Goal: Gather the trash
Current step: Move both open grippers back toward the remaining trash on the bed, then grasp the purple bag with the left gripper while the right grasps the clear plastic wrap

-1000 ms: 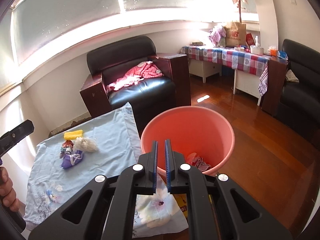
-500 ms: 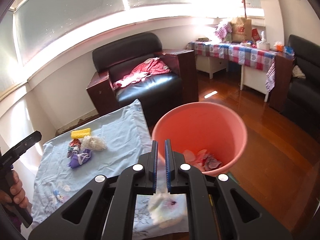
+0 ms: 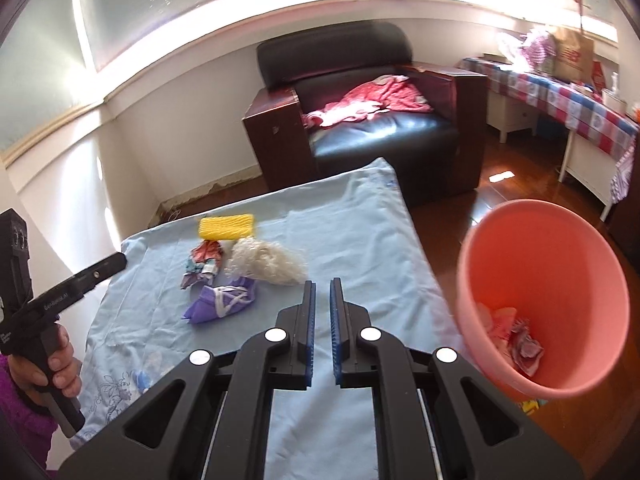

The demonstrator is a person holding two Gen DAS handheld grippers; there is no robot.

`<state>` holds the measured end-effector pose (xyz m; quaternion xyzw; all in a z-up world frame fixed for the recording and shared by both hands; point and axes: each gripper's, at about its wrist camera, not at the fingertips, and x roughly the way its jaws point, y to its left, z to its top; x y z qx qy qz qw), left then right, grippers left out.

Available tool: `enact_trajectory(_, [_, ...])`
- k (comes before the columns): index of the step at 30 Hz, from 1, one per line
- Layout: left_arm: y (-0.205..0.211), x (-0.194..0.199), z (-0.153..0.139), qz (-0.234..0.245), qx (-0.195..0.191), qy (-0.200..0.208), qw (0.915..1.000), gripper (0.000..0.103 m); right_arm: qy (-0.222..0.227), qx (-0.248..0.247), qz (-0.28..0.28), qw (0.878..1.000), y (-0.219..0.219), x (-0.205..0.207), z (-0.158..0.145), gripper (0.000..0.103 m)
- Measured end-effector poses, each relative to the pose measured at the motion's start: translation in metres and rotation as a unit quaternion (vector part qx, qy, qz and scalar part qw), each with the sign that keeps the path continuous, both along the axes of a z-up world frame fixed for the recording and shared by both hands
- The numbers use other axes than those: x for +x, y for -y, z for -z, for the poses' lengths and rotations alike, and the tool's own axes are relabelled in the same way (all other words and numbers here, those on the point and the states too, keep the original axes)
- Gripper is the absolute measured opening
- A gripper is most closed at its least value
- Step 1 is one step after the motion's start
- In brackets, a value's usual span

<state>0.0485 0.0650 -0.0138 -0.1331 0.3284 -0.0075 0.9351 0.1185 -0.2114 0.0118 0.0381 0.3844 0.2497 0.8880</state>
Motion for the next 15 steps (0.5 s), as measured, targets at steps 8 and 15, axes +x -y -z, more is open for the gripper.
enact_trajectory(8, [0.013,0.012,0.03,0.047,-0.01,-0.026,0.9985,0.048,-0.006,-0.006,-0.057,0.998,-0.051,0.011,0.009,0.028])
enact_trajectory(15, [0.029,0.032,0.039,0.061,0.004,-0.042,0.9973,0.048,-0.025,0.008,-0.082,0.996,-0.074,0.043,0.014,0.039])
